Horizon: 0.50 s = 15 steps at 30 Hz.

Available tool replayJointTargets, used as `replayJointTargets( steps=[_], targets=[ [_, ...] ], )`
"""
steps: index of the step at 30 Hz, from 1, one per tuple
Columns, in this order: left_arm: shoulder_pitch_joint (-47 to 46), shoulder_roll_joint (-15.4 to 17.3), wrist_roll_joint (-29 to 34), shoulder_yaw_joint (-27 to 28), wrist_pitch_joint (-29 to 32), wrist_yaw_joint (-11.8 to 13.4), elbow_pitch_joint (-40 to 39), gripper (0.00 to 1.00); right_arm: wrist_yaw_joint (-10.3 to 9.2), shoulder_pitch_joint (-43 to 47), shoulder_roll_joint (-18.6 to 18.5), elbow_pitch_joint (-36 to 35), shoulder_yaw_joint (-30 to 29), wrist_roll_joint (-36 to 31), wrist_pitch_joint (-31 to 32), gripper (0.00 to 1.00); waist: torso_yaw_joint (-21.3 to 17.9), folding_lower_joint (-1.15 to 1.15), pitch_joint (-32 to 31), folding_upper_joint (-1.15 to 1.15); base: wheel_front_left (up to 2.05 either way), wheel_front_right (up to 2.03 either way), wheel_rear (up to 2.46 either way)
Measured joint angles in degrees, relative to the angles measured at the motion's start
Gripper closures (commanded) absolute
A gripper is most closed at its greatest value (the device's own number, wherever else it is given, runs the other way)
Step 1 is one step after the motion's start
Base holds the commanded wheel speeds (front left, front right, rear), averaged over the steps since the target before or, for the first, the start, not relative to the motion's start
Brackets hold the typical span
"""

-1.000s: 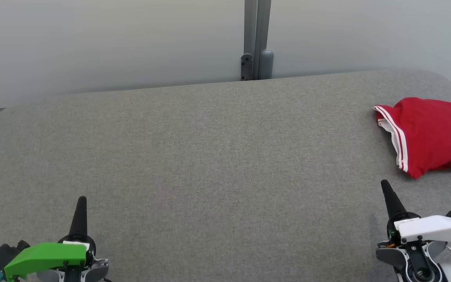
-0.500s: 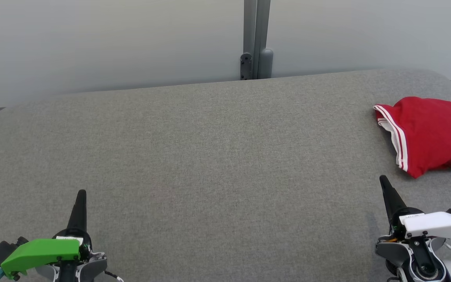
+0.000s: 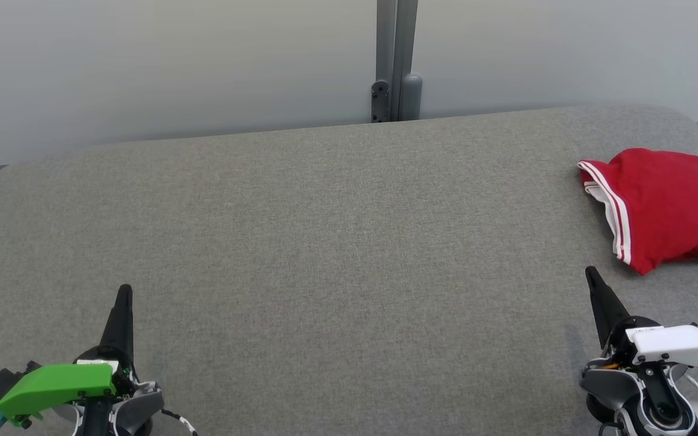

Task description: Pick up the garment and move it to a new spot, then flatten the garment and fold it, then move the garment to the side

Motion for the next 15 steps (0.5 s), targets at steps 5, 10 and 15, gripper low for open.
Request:
replayJointTargets(
  steps=[5, 10, 15],
  targets=[
    [-0.55, 0.02, -1.71, 0.14, 0.52, -0.08, 0.01, 1.00, 0.00, -0.31, -0.02, -0.01, -0.03, 2.08, 0.51, 1.00, -0.03, 0.00, 0.05, 0.00, 0.00, 0.00, 0.00],
    [-0.80, 0.03, -3.53, 0.31, 1.00, -0.25, 0.05, 1.00, 0.00, -0.63, -0.04, -0.01, -0.07, 4.20, 1.01, 1.00, -0.06, 0.00, 0.11, 0.00, 0.00, 0.00, 0.00],
    [-1.08, 0.03, -4.27, 0.37, 1.03, -0.33, 0.08, 1.00, 0.00, -0.70, -0.05, -0.02, -0.08, 4.85, 1.08, 1.00, -0.07, 0.00, 0.12, 0.00, 0.00, 0.00, 0.00]
  ],
)
